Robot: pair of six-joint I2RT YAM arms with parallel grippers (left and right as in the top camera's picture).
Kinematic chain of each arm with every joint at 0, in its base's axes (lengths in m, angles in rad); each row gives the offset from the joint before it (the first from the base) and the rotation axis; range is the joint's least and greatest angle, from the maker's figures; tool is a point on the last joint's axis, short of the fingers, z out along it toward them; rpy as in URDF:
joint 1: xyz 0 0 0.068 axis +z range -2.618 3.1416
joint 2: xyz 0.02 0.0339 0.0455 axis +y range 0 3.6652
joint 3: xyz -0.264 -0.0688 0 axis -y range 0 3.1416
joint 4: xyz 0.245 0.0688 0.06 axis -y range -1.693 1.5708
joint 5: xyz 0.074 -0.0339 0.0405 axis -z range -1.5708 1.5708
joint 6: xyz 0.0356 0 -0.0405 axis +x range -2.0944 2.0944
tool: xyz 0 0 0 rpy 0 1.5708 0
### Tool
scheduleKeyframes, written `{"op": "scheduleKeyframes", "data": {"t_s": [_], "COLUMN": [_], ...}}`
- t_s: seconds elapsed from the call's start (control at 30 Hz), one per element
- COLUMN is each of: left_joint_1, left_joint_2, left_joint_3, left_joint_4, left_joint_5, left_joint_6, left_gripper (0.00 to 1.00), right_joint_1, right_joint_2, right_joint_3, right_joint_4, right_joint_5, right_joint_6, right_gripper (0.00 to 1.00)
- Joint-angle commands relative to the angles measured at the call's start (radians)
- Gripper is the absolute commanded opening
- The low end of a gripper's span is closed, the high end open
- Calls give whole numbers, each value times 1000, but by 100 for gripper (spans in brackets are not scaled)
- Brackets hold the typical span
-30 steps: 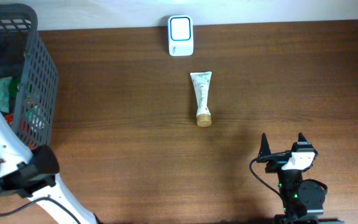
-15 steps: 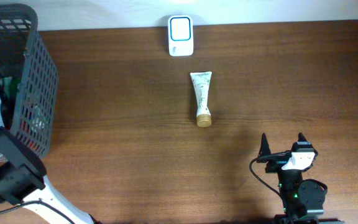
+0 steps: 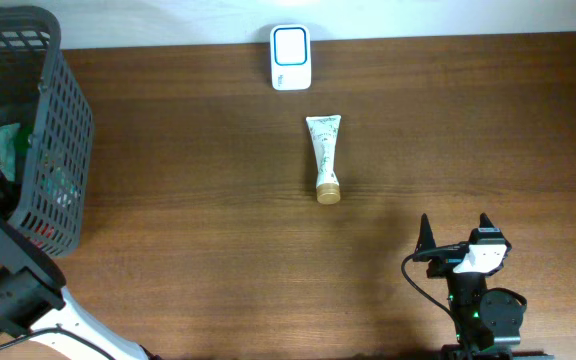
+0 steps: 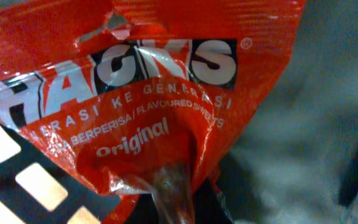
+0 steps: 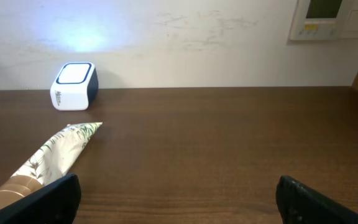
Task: Scan the item barcode
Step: 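Return the left gripper to the basket and grasp the red Hacks bag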
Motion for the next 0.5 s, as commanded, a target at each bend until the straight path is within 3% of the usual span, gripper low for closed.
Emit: {"op": "scheduleKeyframes", "data": {"t_s": [0.0,0.1,0.2,0.33,0.47], "left_joint_1": [19,19,19,19,-22], "left_joint_2": [-29,-82,-153,-236,-320], "left_joint_3": [80,270,474,689,780], "left_joint_4": [-78,-146,-159,-130,-79], "left_joint_5": [32,175,435,702,1104], "left_joint_6": [-56,-70,-71,-338,-358], "left_gripper": [0,0,0,0,0], "right_joint_1": [-7,-7,-7,-7,-7], "right_joint_2": [-7,-7,-7,-7,-7], "right_joint_3": [-9,-9,-9,-9,-9], "right_joint_4": [-3,-3,-3,-3,-3], "right_joint_5": [5,5,5,5,5], "right_joint_6": [-3,-3,-3,-3,-3], "right_gripper": [99,99,99,99,99]}}
